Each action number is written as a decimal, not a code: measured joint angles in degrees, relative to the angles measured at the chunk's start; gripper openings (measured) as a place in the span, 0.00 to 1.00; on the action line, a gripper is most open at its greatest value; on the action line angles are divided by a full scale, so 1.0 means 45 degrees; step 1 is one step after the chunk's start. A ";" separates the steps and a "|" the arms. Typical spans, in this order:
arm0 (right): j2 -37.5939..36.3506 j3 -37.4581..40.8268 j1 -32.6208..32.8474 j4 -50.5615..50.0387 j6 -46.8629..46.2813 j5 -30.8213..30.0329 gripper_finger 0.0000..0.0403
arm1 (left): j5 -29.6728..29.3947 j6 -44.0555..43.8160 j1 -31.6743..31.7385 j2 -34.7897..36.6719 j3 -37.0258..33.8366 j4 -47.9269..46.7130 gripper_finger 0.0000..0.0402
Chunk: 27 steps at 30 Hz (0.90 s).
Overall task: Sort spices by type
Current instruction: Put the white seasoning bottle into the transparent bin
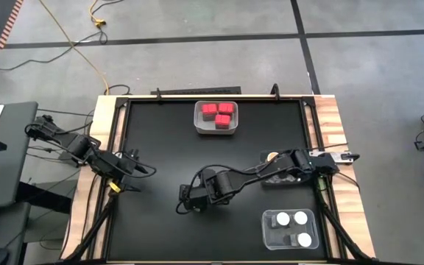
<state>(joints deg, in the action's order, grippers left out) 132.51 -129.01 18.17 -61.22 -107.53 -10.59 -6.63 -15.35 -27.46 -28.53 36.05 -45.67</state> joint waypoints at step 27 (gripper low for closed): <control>0.1243 -0.0005 -0.0155 0.1512 -0.0435 0.0974 0.84 | -0.0005 -0.0069 0.0000 0.0000 0.0010 -0.0302 0.81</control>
<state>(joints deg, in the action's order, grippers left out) 138.10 -129.03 17.47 -54.41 -109.48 -6.21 -6.66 -15.67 -27.46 -28.53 36.10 -47.03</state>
